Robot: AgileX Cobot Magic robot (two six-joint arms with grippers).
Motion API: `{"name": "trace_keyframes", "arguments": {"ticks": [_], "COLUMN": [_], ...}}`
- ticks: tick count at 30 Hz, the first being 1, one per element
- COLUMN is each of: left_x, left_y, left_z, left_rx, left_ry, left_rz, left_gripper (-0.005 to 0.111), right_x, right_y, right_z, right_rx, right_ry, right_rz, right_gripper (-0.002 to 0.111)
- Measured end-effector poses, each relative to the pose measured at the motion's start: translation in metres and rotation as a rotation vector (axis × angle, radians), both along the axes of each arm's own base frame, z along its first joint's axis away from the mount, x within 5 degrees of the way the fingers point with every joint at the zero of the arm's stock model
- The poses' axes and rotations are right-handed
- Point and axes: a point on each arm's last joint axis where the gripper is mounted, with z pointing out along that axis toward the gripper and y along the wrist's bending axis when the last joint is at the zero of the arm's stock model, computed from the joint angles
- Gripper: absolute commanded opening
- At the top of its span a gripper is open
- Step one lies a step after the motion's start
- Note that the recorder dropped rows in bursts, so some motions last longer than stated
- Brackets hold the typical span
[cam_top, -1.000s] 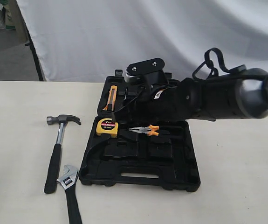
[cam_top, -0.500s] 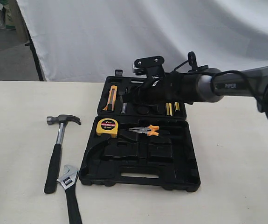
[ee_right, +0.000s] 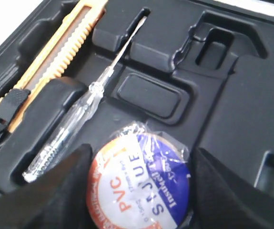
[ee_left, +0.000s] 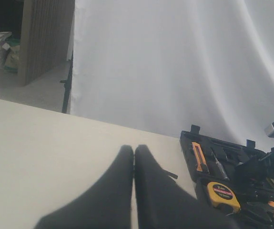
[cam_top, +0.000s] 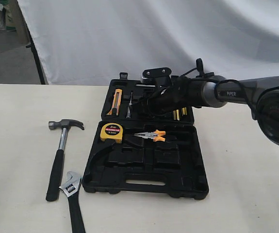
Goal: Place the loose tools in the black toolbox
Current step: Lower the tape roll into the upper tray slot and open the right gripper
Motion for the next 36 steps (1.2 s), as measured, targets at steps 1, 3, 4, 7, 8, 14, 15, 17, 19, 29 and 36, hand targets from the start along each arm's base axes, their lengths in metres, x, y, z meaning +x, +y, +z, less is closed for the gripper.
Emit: {"name": "trace_keyframes", "arguments": {"ticks": [1, 3, 4, 7, 8, 14, 15, 17, 19, 29, 36], "left_x": [0.000, 0.000, 0.000, 0.000, 0.000, 0.000, 0.000, 0.000, 0.000, 0.000, 0.000], "left_y": [0.000, 0.000, 0.000, 0.000, 0.000, 0.000, 0.000, 0.000, 0.000, 0.000, 0.000], "left_z": [0.000, 0.000, 0.000, 0.000, 0.000, 0.000, 0.000, 0.000, 0.000, 0.000, 0.000], "left_rx": [0.000, 0.000, 0.000, 0.000, 0.000, 0.000, 0.000, 0.000, 0.000, 0.000, 0.000], "left_ry": [0.000, 0.000, 0.000, 0.000, 0.000, 0.000, 0.000, 0.000, 0.000, 0.000, 0.000], "left_rz": [0.000, 0.000, 0.000, 0.000, 0.000, 0.000, 0.000, 0.000, 0.000, 0.000, 0.000], "left_gripper": [0.001, 0.001, 0.001, 0.001, 0.001, 0.001, 0.001, 0.001, 0.001, 0.001, 0.001], "right_x": [0.001, 0.001, 0.001, 0.001, 0.001, 0.001, 0.001, 0.001, 0.001, 0.001, 0.000], "right_y": [-0.002, -0.003, -0.003, -0.003, -0.003, -0.003, -0.003, -0.004, -0.004, -0.005, -0.006], "right_z": [0.000, -0.001, 0.000, 0.000, 0.000, 0.000, 0.000, 0.000, 0.000, 0.001, 0.015], "right_rx": [-0.001, -0.003, -0.003, -0.004, -0.004, -0.004, -0.004, -0.018, -0.032, -0.035, -0.046], "right_ry": [0.004, 0.011, 0.011, 0.014, 0.014, 0.014, 0.014, 0.006, -0.002, -0.005, -0.018], "right_rz": [-0.002, -0.002, -0.003, -0.002, -0.002, -0.002, -0.002, 0.009, 0.018, 0.017, 0.036], "right_gripper": [-0.001, -0.001, -0.001, -0.001, -0.001, 0.001, 0.005, 0.019, 0.039, 0.073, 0.072]}}
